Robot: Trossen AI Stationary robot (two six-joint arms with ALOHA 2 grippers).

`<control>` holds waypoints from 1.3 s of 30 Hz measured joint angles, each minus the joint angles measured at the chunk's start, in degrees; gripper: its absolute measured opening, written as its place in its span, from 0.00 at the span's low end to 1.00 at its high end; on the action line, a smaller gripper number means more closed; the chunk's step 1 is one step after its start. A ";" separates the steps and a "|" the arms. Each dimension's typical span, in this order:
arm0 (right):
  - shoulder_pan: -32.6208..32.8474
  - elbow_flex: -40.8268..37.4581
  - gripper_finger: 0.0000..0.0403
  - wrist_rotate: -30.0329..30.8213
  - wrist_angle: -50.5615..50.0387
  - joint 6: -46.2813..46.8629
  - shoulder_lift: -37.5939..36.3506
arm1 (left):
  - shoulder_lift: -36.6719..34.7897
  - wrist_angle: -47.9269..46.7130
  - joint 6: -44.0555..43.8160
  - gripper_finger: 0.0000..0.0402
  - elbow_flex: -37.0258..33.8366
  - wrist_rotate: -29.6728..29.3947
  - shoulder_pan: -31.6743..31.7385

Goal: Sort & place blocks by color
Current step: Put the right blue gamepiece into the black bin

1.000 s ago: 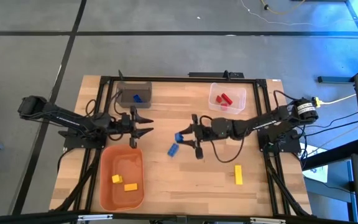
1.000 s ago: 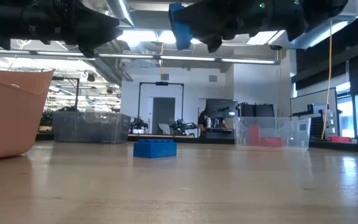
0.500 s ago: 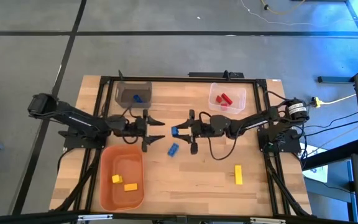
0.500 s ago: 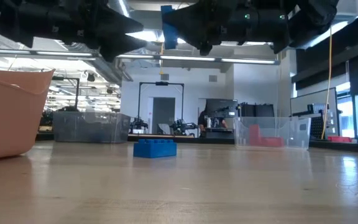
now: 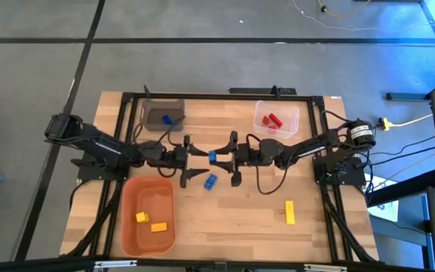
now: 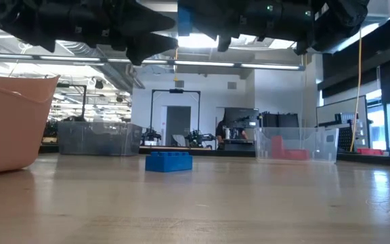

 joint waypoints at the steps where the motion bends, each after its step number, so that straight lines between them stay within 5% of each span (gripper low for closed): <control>1: 0.00 0.02 0.35 0.32 -0.02 -0.06 0.00 | 0.85 1.10 0.19 0.66 0.24 0.64 0.00; 15: 0.28 0.04 0.35 1.00 -0.12 1.40 0.87 | 7.63 4.07 0.64 0.65 6.70 -0.83 -0.02; 20: 0.28 0.04 0.35 0.98 -0.59 1.10 0.96 | 7.36 1.65 1.13 0.54 6.72 -4.76 0.00; 25: 0.26 0.04 0.35 1.02 -1.38 1.05 0.96 | 6.97 1.27 1.49 0.32 6.72 -4.95 -0.04; 32: 0.24 0.04 0.36 0.25 -2.83 1.03 0.96 | 6.95 -0.17 1.47 0.32 6.72 -4.94 -0.04; 39: 0.37 0.04 0.72 3.14 -9.24 -0.14 -2.71 | 5.16 -5.45 1.71 0.32 6.72 -7.49 0.00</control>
